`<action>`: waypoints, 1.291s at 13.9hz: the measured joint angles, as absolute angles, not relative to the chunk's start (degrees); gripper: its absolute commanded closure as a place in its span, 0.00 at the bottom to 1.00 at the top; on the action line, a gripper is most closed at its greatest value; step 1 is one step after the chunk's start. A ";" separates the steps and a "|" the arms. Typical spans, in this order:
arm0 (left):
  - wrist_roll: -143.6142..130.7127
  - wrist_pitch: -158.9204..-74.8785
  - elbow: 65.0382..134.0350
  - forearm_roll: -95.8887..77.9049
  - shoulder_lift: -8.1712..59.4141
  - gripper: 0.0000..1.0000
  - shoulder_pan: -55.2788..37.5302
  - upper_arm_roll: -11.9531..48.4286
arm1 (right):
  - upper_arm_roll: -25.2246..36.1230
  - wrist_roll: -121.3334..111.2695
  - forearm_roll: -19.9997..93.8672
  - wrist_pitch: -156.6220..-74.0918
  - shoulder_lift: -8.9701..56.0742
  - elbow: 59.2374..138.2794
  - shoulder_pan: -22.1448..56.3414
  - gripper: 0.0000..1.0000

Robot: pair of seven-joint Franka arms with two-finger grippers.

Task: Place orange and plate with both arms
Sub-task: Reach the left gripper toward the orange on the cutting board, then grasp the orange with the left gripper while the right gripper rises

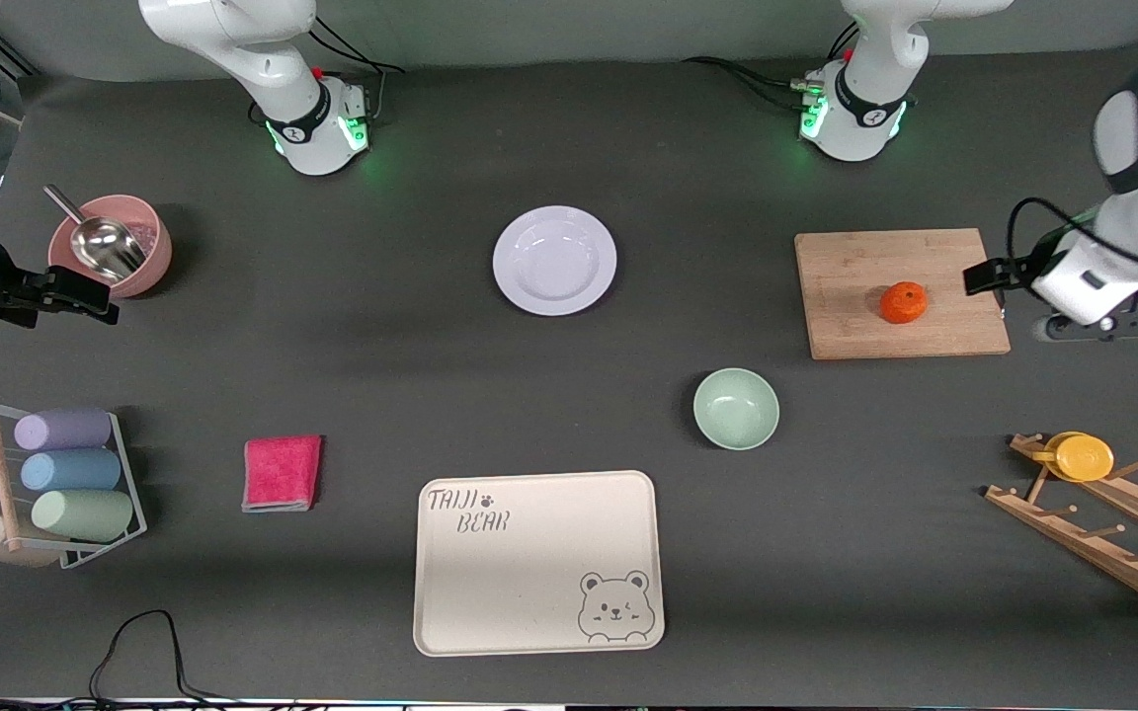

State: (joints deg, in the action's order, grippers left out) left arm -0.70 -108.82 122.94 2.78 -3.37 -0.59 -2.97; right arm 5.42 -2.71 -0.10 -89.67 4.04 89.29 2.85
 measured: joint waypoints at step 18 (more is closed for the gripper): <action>-2.21 -152.27 157.18 2.89 -0.72 0.00 -0.59 -3.00 | 5.41 -2.71 -0.10 -89.64 4.06 89.33 2.85 0.00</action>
State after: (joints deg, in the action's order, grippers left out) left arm -2.21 -152.27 157.18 2.89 -0.72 -0.59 -3.00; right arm 5.41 -2.71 -0.10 -89.64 4.06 89.33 2.85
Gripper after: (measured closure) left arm 0.000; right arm 0.000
